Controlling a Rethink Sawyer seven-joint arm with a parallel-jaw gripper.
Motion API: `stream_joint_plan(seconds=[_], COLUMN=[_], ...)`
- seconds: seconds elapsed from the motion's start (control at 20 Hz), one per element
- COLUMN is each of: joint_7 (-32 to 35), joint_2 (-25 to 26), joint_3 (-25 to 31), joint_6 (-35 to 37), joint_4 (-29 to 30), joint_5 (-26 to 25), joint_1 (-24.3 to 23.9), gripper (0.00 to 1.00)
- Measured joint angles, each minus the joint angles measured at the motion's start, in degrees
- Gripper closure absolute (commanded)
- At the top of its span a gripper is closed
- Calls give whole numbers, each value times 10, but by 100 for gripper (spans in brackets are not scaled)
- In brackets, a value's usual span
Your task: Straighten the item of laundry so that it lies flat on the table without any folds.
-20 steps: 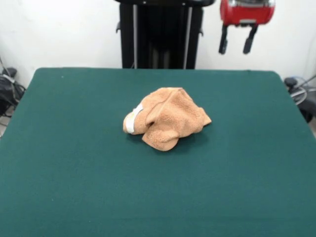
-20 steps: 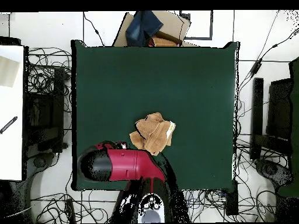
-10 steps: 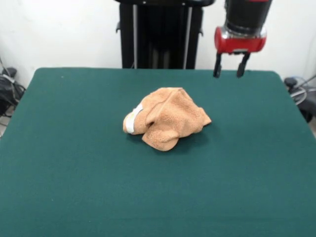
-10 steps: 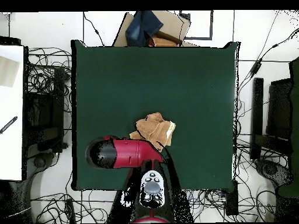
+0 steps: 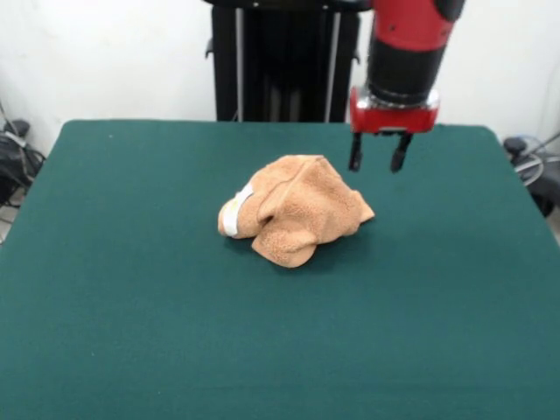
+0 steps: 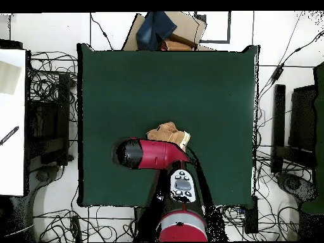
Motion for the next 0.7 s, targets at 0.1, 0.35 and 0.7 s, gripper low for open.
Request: stream_joint_plan(seconds=[0.1, 0.35, 0.7], joint_7=[0, 0, 0], joint_2=[10, 32, 68], joint_3=[0, 4, 14], joint_6=[0, -2, -26], joint_4=[-10, -30, -55], joint_5=[0, -9, -47], joint_1=[-8, -38, -109], gripper=[0, 0, 0])
